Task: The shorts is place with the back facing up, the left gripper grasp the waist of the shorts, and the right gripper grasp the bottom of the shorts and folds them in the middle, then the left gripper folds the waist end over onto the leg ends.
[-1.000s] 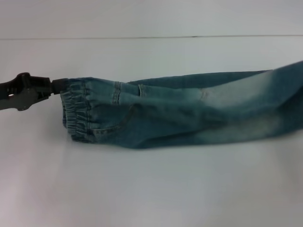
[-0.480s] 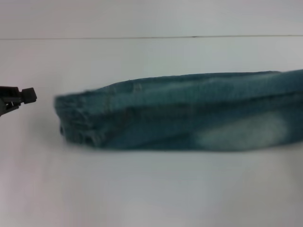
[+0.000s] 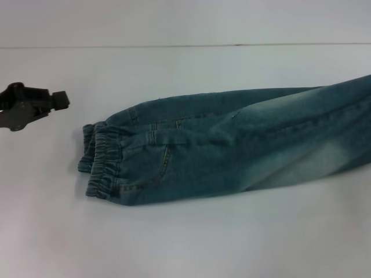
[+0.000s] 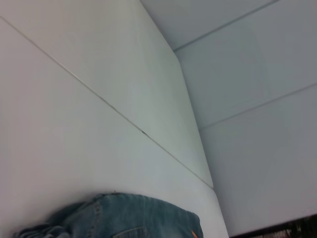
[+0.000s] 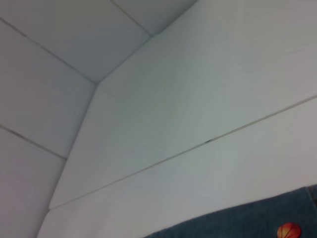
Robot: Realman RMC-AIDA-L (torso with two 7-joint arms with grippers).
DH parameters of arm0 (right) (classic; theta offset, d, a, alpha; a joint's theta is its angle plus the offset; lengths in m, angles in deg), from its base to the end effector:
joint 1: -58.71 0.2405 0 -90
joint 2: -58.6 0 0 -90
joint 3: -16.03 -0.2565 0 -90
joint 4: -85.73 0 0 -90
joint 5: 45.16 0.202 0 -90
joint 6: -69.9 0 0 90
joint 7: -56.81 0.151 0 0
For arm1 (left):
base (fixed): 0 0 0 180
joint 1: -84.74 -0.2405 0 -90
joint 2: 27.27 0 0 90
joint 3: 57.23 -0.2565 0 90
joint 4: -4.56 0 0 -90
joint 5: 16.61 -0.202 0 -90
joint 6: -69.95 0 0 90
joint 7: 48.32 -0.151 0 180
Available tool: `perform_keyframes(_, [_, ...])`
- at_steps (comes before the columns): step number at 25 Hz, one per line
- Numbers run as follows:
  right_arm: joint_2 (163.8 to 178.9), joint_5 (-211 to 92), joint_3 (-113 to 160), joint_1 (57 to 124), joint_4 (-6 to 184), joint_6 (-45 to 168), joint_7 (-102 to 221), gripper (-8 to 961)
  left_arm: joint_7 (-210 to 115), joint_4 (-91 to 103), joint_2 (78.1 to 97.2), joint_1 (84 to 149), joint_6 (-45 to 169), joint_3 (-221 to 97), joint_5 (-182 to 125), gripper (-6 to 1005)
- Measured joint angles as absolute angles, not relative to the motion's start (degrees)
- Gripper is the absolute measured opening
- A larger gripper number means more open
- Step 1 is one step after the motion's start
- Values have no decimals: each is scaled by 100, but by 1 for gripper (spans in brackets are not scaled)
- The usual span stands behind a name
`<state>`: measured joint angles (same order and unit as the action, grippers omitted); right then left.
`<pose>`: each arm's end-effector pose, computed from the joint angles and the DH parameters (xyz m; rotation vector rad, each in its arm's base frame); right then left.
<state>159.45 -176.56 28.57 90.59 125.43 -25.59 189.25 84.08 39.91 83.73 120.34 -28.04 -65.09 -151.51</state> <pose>0.3270 0.3440 0.1706 -1.9957 1.7076 0.7652 -0.2917 0.3410 0.0775 -2.1072 -1.9200 -0.9386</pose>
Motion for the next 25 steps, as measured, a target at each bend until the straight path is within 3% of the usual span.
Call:
perform_keyframes(20, [15981, -17660, 3281, 9254, 12509, -2149, 19280, 11, 8442, 3871, 8577, 12192, -1810, -8092, -15163, 62])
perform_keyframes(25, [15984, -17647, 3296, 9213, 12510, -2151, 19250, 11, 8445, 3903, 8524, 12233, -1734, -8188, -15189, 80])
